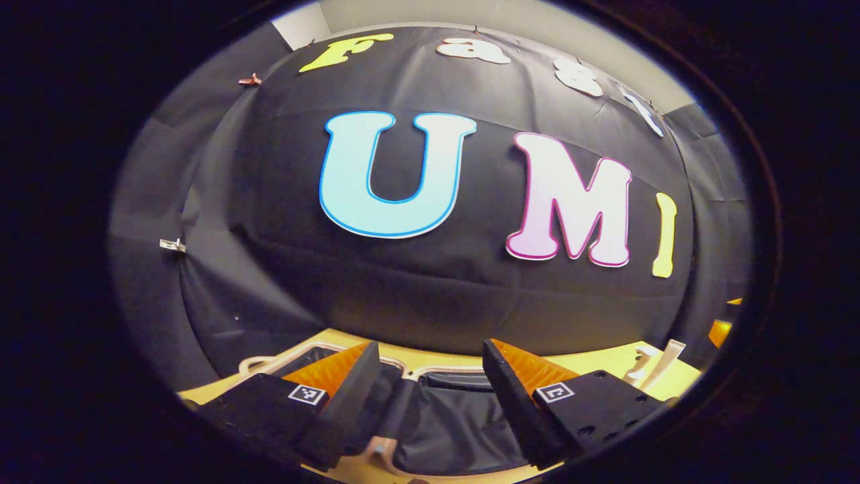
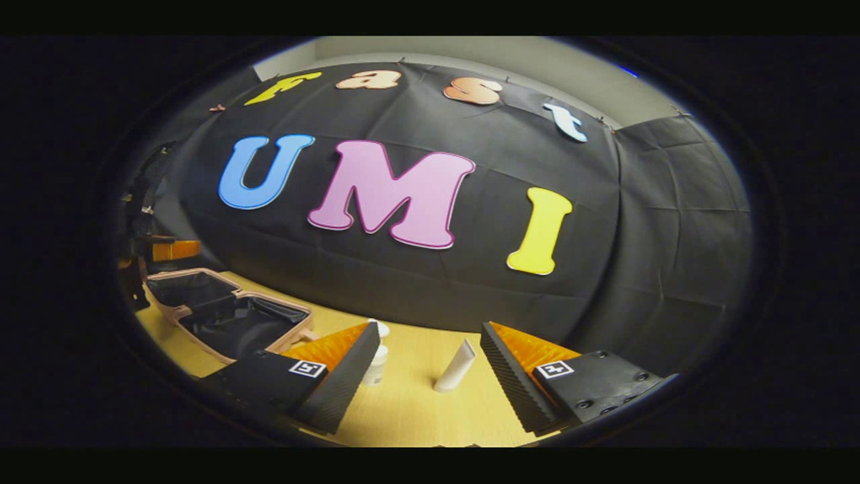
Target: First open the suitcase, pack the skin care products into it, and then close the suitcase.
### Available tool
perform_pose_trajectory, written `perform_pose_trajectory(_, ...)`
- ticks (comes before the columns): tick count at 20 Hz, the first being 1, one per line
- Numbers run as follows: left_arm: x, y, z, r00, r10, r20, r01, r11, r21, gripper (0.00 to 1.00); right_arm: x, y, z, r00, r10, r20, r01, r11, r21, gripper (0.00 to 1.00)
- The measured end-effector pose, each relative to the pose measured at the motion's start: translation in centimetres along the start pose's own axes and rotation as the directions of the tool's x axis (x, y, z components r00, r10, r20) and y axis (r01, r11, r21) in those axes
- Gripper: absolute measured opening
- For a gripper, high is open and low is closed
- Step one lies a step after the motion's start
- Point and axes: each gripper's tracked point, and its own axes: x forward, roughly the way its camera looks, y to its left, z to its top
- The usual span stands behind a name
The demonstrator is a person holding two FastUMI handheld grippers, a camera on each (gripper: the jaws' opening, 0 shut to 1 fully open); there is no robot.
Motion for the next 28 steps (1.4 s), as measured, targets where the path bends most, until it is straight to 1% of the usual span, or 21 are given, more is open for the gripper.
perform_pose_trajectory(2,-1.0,-4.8,-1.5,0.999,-0.047,-0.006,0.047,0.999,0.025,0.98,1.3,-1.6,-1.3,1.0,-0.022,-0.022,0.023,1.0,0.02,0.97)
perform_pose_trajectory(4,-1.6,-8.8,-3.1,0.997,-0.074,-0.021,0.075,0.995,0.066,0.96,2.8,-3.1,-2.4,0.999,-0.041,-0.034,0.041,0.999,0.025,0.97)
perform_pose_trajectory(6,-1.4,-13.0,-4.8,0.994,-0.105,-0.043,0.108,0.992,0.069,0.96,3.9,-4.3,-3.4,0.998,-0.047,-0.034,0.048,0.999,0.019,0.97)
perform_pose_trajectory(8,-1.0,-16.8,-6.9,0.989,-0.132,-0.073,0.136,0.99,0.047,0.96,5.0,-5.7,-4.5,0.998,-0.057,-0.04,0.058,0.998,0.022,0.97)
perform_pose_trajectory(11,-0.2,-21.1,-9.8,0.98,-0.17,-0.107,0.176,0.983,0.055,0.96,6.4,-7.6,-6.6,0.995,-0.064,-0.07,0.068,0.996,0.058,0.97)
perform_pose_trajectory(13,0.3,-23.7,-12.0,0.965,-0.223,-0.14,0.237,0.967,0.095,0.96,6.9,-8.7,-8.0,0.994,-0.059,-0.092,0.065,0.996,0.064,0.97)
perform_pose_trajectory(14,0.6,-24.7,-13.1,0.958,-0.24,-0.155,0.259,0.959,0.114,0.92,6.9,-8.9,-9.0,0.993,-0.047,-0.11,0.056,0.996,0.074,0.96)
perform_pose_trajectory(15,1.1,-25.6,-14.0,0.952,-0.254,-0.171,0.277,0.953,0.123,0.96,6.8,-9.0,-10.0,0.991,-0.034,-0.13,0.044,0.996,0.077,0.97)
perform_pose_trajectory(19,2.1,-28.0,-17.2,0.931,-0.282,-0.233,0.315,0.942,0.117,0.96,6.1,-9.2,-13.4,0.981,0.009,-0.194,0.0,0.999,0.046,0.97)
perform_pose_trajectory(22,3.4,-29.6,-19.2,0.921,-0.296,-0.254,0.333,0.936,0.117,0.96,6.0,-8.7,-15.5,0.971,0.037,-0.234,-0.029,0.999,0.039,0.97)
perform_pose_trajectory(24,4.8,-30.4,-20.4,0.916,-0.294,-0.274,0.339,0.931,0.135,0.96,6.5,-8.6,-16.9,0.961,0.044,-0.272,-0.032,0.998,0.048,0.96)
perform_pose_trajectory(25,5.6,-30.8,-20.8,0.916,-0.289,-0.278,0.336,0.932,0.139,0.96,6.5,-8.3,-17.3,0.959,0.048,-0.281,-0.033,0.998,0.059,0.97)
perform_pose_trajectory(28,7.9,-31.7,-22.0,0.91,-0.284,-0.302,0.332,0.936,0.119,0.96,8.0,-7.7,-18.0,0.957,0.048,-0.286,-0.029,0.997,0.071,0.97)
